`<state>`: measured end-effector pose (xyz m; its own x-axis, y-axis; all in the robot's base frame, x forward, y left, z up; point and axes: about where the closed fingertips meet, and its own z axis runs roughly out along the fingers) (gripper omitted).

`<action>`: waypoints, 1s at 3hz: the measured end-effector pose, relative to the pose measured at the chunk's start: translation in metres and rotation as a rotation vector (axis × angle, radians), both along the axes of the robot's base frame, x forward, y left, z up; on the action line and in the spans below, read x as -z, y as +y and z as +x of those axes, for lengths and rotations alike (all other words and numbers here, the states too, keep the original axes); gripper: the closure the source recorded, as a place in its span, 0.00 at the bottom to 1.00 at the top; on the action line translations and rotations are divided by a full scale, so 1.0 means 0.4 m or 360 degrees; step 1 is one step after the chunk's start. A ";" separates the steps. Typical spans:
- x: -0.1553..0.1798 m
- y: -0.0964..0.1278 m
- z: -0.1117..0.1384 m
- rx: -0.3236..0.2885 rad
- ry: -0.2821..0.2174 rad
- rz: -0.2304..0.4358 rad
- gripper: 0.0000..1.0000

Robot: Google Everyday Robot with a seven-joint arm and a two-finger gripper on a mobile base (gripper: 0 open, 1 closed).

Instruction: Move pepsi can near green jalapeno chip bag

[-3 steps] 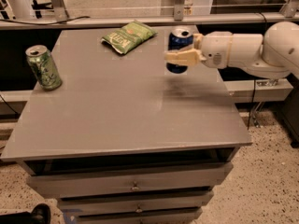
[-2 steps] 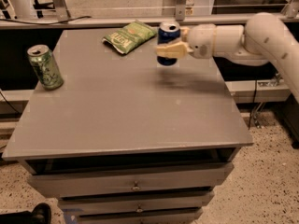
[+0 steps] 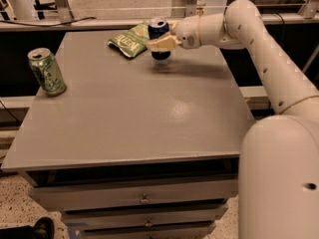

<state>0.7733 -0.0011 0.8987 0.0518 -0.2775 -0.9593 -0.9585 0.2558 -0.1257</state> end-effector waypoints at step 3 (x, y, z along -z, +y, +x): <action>-0.050 0.033 0.163 0.0150 -0.0079 0.0058 1.00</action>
Offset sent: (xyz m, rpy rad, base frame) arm 0.0919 0.0041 0.0416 0.0738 -0.0894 -0.1409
